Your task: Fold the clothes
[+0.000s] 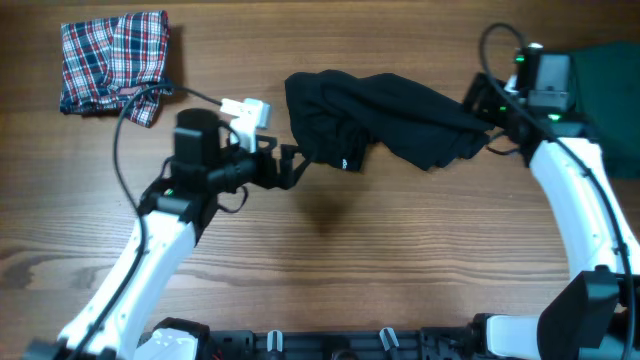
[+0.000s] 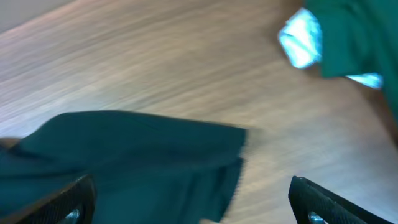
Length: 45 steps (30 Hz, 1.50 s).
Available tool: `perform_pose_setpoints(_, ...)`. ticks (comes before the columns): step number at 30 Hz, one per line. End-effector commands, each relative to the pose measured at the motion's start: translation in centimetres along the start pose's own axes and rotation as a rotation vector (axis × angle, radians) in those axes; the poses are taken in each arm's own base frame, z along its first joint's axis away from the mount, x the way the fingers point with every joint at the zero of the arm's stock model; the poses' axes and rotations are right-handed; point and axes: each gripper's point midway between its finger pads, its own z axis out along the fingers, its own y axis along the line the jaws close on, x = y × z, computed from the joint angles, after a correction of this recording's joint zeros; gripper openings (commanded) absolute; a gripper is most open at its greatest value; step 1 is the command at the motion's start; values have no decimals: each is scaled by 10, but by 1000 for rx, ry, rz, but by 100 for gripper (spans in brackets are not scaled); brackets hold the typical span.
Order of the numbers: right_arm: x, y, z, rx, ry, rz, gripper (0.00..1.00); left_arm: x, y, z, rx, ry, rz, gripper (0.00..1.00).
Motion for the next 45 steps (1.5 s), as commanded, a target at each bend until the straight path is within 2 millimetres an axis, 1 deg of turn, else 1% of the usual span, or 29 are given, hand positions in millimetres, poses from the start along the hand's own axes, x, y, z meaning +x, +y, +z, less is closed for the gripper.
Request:
perform_pose_setpoints(1, -1, -14, 2, -46, 35, 41, 100, -2, 29, 26, -162, 21, -72, 100)
perform_pose_setpoints(3, -1, -11, 2, -88, 46, 53, 100, 2, 40, 41, -167, 36, -80, 100)
perform_pose_setpoints(5, -1, -9, 2, -98, 47, 52, 100, 7, 52, 61, -153, 46, -84, 100)
perform_pose_setpoints(6, 0, -9, 2, -98, 48, 52, 100, 7, 52, 68, -133, 45, -81, 100)
perform_pose_setpoints(9, 4, -10, 2, -94, 64, 52, 100, 0, 58, 86, -111, 39, -75, 100)
perform_pose_setpoints(12, 6, -11, 2, -92, 72, 52, 100, -14, 59, 103, -97, 48, -71, 100)
perform_pose_setpoints(16, 9, -12, 1, -87, 86, 51, 100, -22, 59, 117, -91, 55, -65, 100)
perform_pose_setpoints(20, 11, -12, 1, -87, 92, 52, 100, -18, 64, 122, -100, 65, -70, 100)
perform_pose_setpoints(25, 18, -9, 0, -105, 123, 54, 100, -23, 62, 122, -93, 45, -58, 100)
perform_pose_setpoints(28, 23, -11, 0, -98, 147, 56, 100, -18, 64, 122, -100, 65, -71, 100)
perform_pose_setpoints(32, 25, -11, 0, -97, 152, 58, 100, -14, 59, 125, -95, 76, -65, 100)
perform_pose_setpoints(33, 27, -11, -1, -94, 160, 58, 100, -11, 63, 126, -119, 83, -70, 100)
perform_pose_setpoints(35, 31, -12, -1, -90, 176, 60, 100, -4, 81, 123, -223, 89, -162, 100)
perform_pose_setpoints(37, 32, -13, -2, -87, 184, 69, 100, 1, 85, 122, -245, 92, -261, 100)
perform_pose_setpoints(39, 32, -13, -2, -86, 184, 83, 100, -1, 84, 123, -244, 80, -307, 100)
perform_pose_setpoints(45, 32, -13, -1, -86, 182, 83, 100, -15, 78, 131, -204, 21, -324, 100)
